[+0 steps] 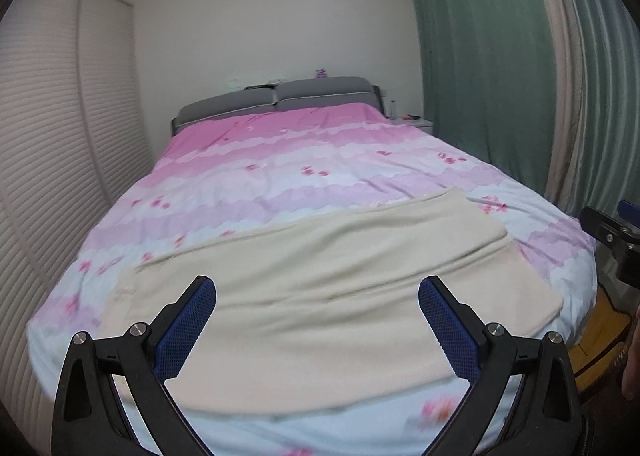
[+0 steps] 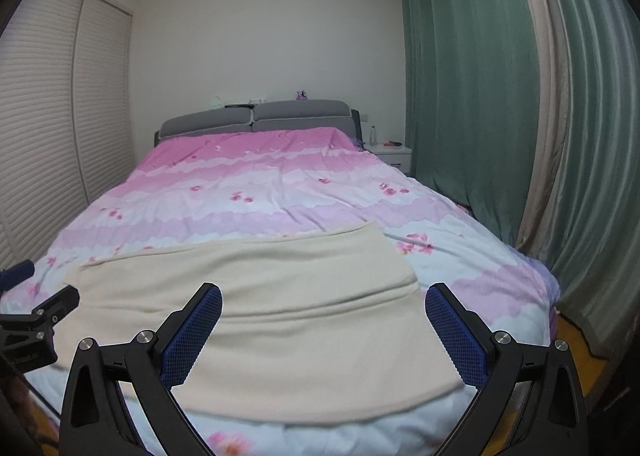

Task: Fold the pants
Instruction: 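Move both tools toward the pants and close both grippers on the waistband edge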

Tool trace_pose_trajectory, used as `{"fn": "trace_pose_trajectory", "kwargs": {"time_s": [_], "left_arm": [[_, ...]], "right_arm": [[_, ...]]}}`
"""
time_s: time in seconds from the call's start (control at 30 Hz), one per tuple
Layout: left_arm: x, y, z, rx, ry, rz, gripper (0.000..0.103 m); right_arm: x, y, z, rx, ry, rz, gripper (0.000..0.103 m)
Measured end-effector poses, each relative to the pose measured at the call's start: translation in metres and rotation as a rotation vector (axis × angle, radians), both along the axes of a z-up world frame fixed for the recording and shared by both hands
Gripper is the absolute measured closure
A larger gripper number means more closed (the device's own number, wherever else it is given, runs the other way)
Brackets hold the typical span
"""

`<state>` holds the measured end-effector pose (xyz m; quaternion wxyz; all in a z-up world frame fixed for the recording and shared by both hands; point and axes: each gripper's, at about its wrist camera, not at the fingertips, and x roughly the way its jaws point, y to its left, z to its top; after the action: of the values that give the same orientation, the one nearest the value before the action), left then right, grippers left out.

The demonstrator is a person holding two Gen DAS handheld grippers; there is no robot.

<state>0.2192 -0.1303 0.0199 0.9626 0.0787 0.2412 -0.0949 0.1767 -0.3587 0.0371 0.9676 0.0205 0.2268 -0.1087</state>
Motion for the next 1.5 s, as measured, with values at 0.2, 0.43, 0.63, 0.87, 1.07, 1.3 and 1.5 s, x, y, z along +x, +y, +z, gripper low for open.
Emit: {"fn": "trace_pose_trajectory", "kwargs": {"time_s": [0.2, 0.43, 0.63, 0.87, 1.07, 1.3, 1.5], "left_arm": [[0.078, -0.054, -0.006, 0.011, 0.022, -0.076, 0.0], [0.174, -0.101, -0.022, 0.033, 0.055, -0.191, 0.0], [0.258, -0.147, -0.042, 0.08, 0.095, -0.311, 0.006], [0.34, -0.191, -0.083, 0.134, 0.242, -0.395, 0.017], [0.388, -0.216, -0.113, 0.143, 0.303, -0.47, 0.024], [0.426, -0.239, -0.152, 0.196, 0.356, -0.547, 0.036], [0.443, -0.258, -0.174, 0.23, 0.369, -0.559, 0.041]], "right_arm": [[0.081, -0.042, -0.005, -0.014, 0.055, 0.04, 0.0], [0.188, -0.098, -0.019, -0.012, 0.136, 0.095, 0.0], [0.266, -0.134, -0.041, -0.019, 0.215, 0.182, 0.0], [0.363, -0.188, -0.083, 0.067, 0.335, 0.231, 0.003], [0.426, -0.225, -0.117, 0.148, 0.395, 0.241, 0.013], [0.465, -0.24, -0.161, 0.149, 0.472, 0.258, 0.018], [0.482, -0.253, -0.182, 0.146, 0.485, 0.258, 0.018]]}}
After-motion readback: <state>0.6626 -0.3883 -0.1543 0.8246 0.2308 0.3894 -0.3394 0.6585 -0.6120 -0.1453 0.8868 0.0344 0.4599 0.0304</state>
